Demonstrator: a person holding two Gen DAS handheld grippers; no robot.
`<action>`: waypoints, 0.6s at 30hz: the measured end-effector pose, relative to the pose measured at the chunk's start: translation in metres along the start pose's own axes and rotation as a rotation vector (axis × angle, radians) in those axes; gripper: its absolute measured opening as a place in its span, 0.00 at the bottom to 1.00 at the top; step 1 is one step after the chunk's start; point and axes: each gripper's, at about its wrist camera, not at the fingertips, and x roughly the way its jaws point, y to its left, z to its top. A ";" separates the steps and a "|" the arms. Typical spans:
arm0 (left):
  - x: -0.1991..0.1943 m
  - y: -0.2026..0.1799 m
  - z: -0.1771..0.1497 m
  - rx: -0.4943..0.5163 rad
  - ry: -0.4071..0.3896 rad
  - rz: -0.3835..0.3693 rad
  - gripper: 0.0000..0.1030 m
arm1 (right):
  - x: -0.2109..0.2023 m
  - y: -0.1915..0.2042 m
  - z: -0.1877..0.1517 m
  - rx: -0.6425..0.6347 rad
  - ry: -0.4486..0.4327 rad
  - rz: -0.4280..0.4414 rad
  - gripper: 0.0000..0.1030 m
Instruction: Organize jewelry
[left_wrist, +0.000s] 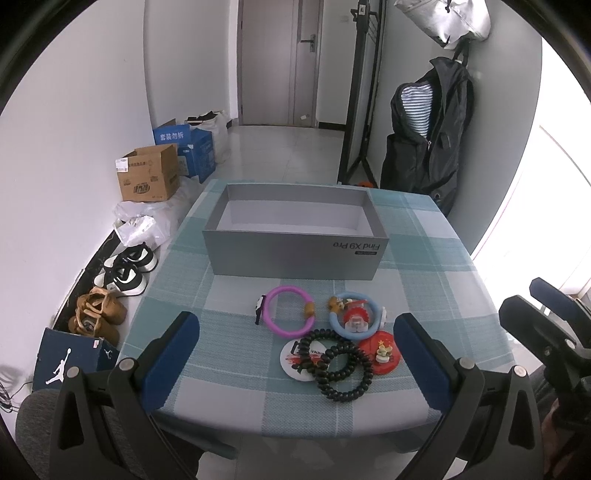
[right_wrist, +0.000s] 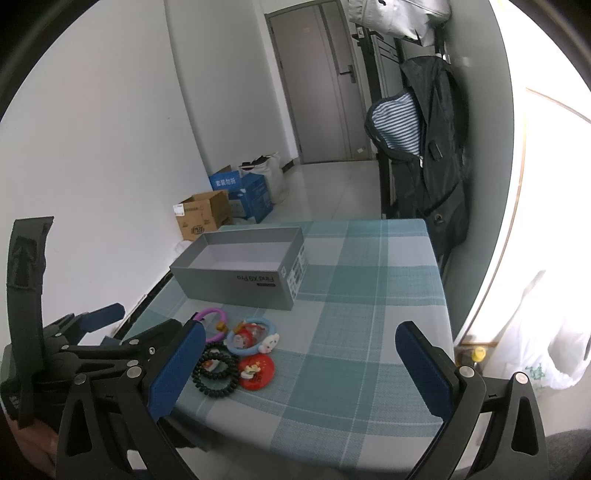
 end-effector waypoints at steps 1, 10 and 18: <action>0.000 0.000 0.000 -0.003 -0.001 -0.001 0.99 | 0.000 0.002 -0.001 -0.003 0.000 -0.003 1.00; 0.004 -0.002 0.001 -0.002 0.022 -0.024 0.99 | 0.002 0.002 0.001 -0.005 0.001 -0.015 1.00; 0.016 -0.001 -0.013 0.021 0.112 -0.047 0.99 | 0.009 -0.001 0.004 -0.017 0.016 -0.077 1.00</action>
